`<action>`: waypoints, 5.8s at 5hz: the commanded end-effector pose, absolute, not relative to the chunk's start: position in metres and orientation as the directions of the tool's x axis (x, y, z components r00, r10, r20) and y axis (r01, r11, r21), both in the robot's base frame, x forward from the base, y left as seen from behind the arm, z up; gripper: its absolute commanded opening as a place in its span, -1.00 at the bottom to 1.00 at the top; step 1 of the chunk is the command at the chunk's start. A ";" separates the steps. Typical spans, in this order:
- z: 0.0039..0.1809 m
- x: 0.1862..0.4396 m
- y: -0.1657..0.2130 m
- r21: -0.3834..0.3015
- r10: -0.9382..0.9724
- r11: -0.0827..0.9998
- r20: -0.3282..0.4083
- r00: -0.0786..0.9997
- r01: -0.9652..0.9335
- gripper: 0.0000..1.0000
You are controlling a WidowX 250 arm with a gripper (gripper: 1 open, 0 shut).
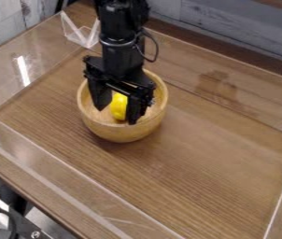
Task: Remove the lemon from inside the brown bowl and put it on the table
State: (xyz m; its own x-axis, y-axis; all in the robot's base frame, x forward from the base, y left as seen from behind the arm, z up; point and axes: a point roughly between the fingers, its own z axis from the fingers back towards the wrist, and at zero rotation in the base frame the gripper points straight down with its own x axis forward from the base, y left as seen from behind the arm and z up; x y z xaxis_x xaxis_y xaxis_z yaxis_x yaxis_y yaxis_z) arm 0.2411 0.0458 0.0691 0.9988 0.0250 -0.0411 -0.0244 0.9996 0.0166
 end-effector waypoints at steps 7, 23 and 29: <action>0.058 0.239 0.060 -0.041 -0.001 0.999 0.081 0.997 0.004 1.00; 0.050 0.264 0.065 -0.055 0.036 0.998 0.160 0.986 -0.028 -1.00; 0.070 0.267 0.057 -0.057 0.045 0.998 0.157 0.987 -0.037 -1.00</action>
